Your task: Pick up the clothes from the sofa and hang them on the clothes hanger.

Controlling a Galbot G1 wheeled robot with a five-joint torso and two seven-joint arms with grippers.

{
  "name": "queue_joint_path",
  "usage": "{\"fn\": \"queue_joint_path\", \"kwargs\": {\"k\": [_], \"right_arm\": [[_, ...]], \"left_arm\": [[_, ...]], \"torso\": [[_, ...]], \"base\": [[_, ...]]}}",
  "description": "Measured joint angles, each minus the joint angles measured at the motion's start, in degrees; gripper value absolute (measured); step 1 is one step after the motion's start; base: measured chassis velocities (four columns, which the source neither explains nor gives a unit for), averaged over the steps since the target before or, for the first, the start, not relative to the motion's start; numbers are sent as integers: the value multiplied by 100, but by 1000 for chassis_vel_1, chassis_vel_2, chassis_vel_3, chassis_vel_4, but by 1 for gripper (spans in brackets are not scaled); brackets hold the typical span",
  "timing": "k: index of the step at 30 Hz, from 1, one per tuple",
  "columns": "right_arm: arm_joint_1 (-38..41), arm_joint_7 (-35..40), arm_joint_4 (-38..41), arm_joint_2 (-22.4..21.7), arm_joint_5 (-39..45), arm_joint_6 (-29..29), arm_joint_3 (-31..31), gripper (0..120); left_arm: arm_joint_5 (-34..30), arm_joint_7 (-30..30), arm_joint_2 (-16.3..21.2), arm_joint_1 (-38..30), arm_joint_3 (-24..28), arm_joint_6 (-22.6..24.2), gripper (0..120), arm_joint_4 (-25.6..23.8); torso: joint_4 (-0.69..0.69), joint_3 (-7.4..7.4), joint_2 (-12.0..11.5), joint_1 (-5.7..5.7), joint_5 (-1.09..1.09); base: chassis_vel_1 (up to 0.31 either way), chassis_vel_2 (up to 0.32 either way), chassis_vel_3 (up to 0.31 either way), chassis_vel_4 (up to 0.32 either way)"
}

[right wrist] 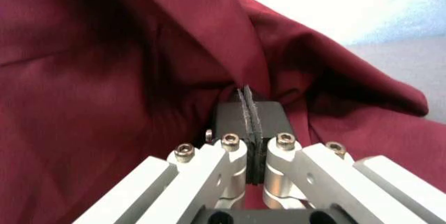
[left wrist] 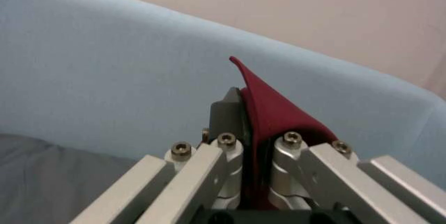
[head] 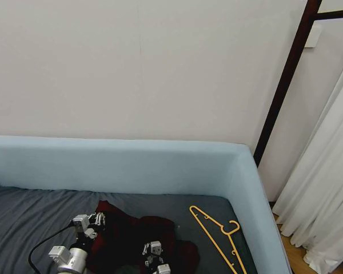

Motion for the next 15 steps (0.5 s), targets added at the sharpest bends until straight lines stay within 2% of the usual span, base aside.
{"fn": "queue_joint_path", "kwargs": {"k": [8, 15], "right_arm": [[-2, -175, 346, 2, -491, 331, 105, 0], [-2, -508, 1530, 3, -815, 450, -86, 0]], "left_arm": [[-20, 2, 14, -90, 25, 0, 0, 23], [-150, 5, 113, -166, 6, -11, 0, 23]], "torso": [[-3, 0, 0, 0, 1], [2, 0, 0, 0, 2]], "base": [[0, 0, 0, 0], [0, 0, 0, 0]]}}
